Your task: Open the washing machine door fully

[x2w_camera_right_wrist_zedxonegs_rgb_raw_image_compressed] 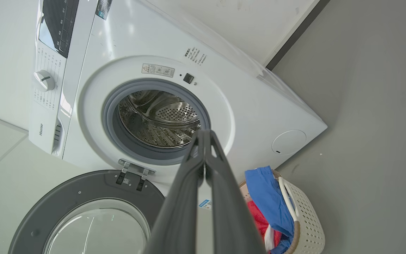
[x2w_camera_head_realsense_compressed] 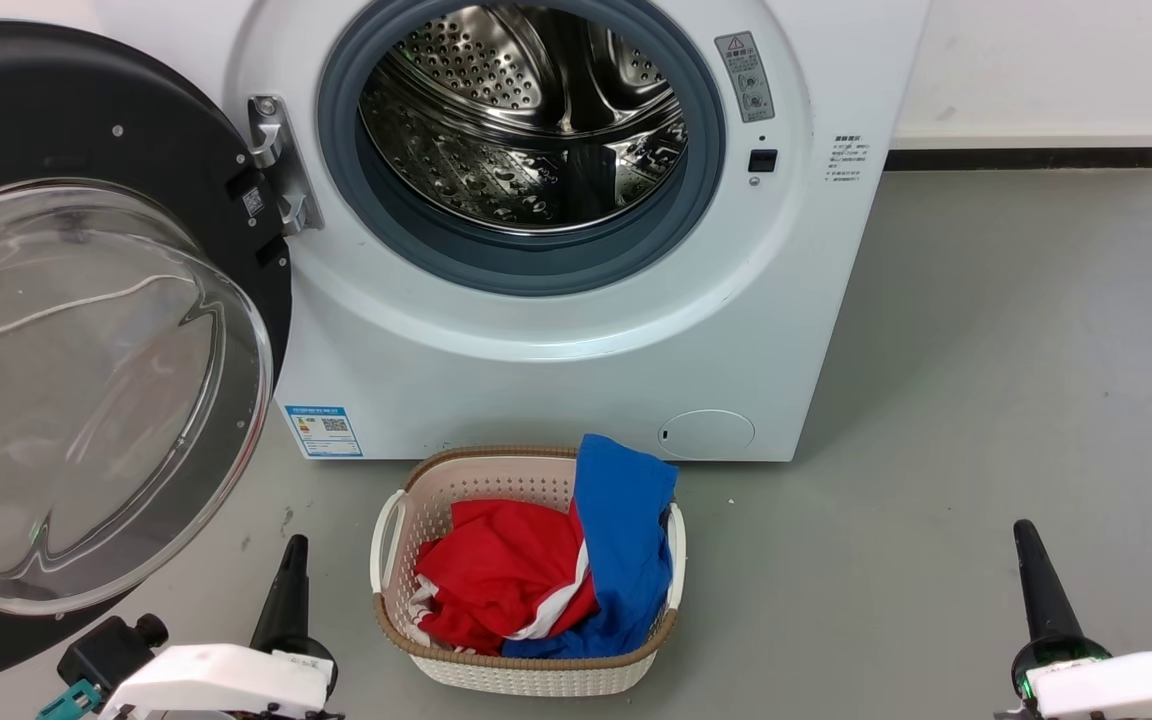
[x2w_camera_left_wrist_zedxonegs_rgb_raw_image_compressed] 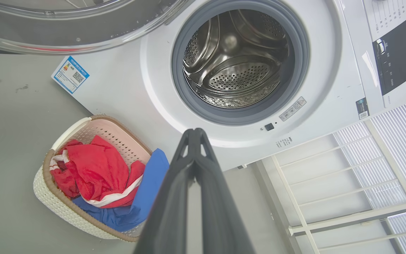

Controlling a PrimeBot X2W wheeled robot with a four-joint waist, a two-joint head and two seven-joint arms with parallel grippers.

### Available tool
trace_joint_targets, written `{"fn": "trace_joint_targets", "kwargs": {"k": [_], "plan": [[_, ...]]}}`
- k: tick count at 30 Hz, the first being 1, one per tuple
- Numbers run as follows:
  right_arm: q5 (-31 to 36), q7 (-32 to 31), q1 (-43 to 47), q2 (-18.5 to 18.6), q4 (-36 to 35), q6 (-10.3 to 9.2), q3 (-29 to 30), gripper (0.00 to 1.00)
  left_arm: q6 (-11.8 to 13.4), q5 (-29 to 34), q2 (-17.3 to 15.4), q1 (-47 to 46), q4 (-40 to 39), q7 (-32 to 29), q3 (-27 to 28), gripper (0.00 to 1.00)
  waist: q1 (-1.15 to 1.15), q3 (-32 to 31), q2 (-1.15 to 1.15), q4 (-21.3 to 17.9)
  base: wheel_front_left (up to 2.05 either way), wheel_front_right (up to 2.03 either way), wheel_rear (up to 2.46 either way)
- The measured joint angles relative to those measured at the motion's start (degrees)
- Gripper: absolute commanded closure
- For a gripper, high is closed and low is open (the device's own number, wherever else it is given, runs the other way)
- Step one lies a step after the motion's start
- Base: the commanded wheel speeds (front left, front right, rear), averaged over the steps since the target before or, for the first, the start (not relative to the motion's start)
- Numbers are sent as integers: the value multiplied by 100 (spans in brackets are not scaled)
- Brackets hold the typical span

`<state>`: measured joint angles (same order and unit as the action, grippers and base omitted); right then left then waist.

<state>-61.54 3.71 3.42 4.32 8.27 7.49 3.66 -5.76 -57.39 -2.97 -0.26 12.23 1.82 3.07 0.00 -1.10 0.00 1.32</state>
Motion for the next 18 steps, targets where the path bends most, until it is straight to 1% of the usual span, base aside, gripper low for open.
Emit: {"fn": "trace_joint_targets", "kwargs": {"k": [18], "plan": [[-1062,-272,-306,7,179,0,9,100,-58,-1138,3,-176,58,-271,114,100,0,35,0,-35,0,0,0]]}}
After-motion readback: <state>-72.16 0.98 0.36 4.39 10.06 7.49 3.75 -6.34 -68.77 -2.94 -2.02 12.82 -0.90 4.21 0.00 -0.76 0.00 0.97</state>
